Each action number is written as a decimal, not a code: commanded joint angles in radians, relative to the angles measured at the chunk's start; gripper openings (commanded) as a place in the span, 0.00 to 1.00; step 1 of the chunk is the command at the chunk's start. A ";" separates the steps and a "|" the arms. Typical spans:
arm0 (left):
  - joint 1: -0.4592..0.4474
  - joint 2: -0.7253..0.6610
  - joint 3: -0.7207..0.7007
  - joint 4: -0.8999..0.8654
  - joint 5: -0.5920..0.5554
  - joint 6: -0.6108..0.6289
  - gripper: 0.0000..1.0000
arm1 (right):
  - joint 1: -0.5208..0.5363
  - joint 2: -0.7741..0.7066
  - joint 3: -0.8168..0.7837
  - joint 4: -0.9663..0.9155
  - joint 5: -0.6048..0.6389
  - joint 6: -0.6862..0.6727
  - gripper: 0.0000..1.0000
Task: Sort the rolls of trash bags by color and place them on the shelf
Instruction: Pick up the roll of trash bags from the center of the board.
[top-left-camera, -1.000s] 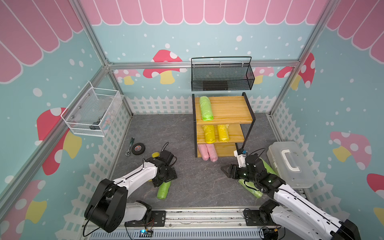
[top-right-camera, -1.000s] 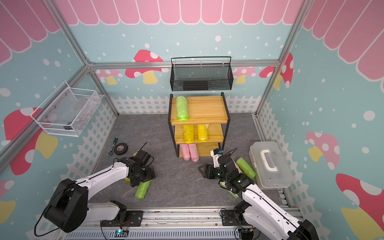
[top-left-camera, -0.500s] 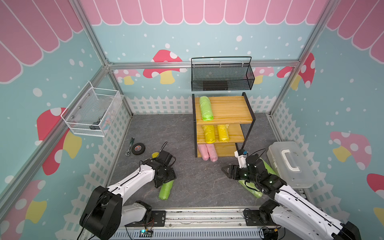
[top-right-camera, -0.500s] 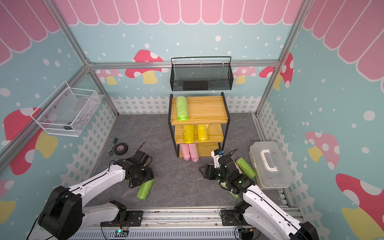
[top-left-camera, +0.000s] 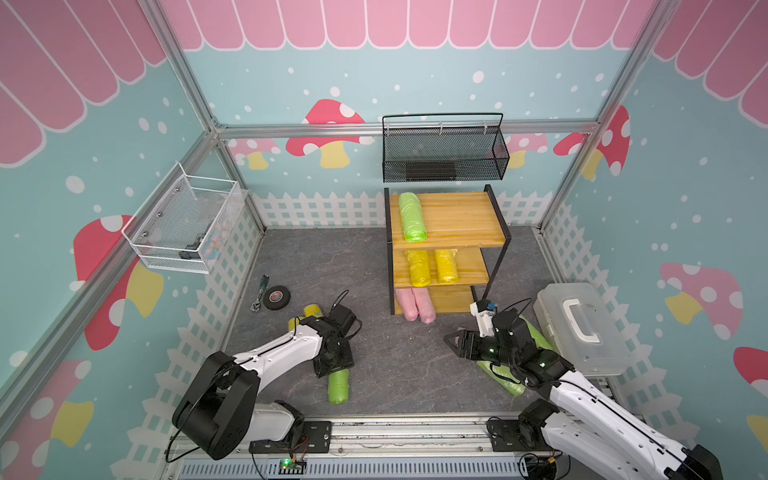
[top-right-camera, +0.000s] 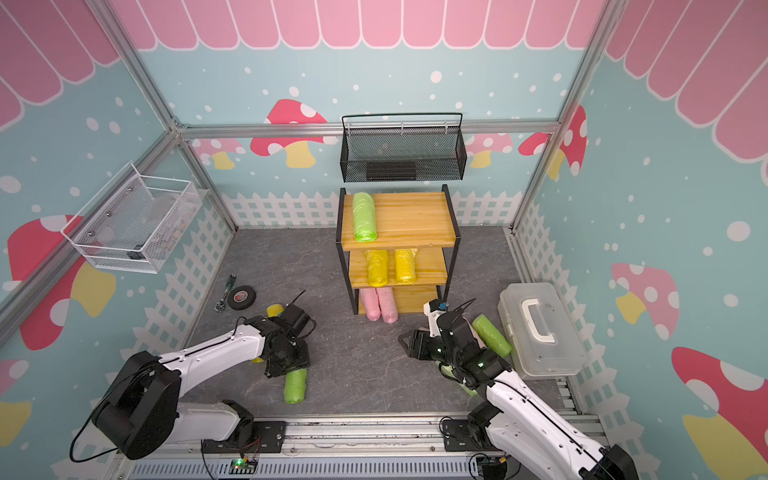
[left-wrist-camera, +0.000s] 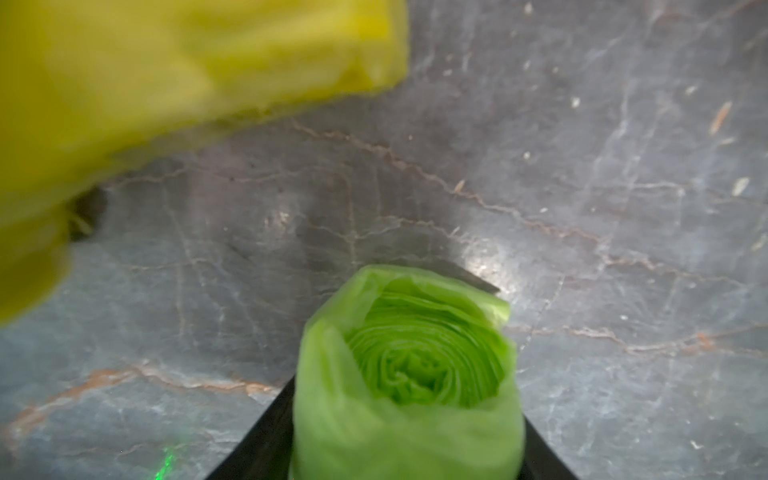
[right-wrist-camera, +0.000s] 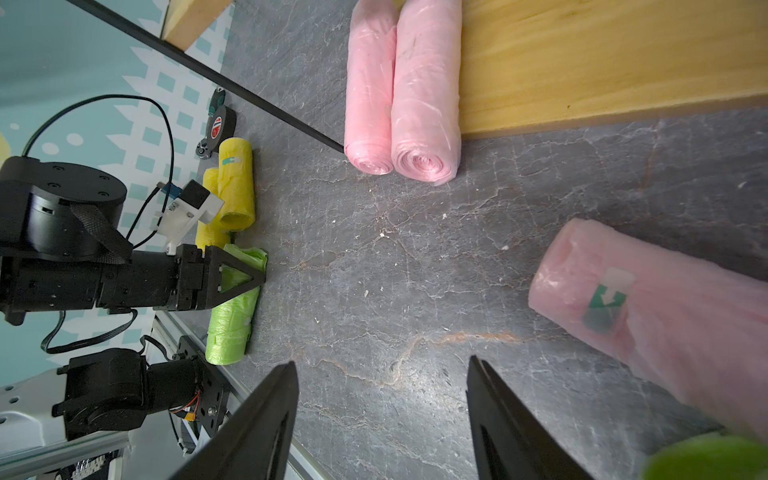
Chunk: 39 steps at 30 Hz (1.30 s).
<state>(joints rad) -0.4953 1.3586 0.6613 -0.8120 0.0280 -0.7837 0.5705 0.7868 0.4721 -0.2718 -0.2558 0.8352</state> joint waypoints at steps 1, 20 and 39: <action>-0.009 0.020 0.004 0.009 0.002 -0.001 0.48 | 0.005 -0.002 0.007 -0.024 0.013 0.011 0.67; -0.020 -0.392 -0.018 0.192 0.168 -0.260 0.00 | 0.004 0.100 0.204 -0.085 -0.171 -0.148 0.85; -0.038 -0.633 -0.030 0.336 0.161 -0.623 0.00 | 0.492 0.228 0.344 0.143 0.054 -0.119 0.92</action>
<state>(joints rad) -0.5270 0.7677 0.6258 -0.5362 0.2005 -1.3323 1.0264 0.9825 0.7704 -0.2111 -0.2764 0.7513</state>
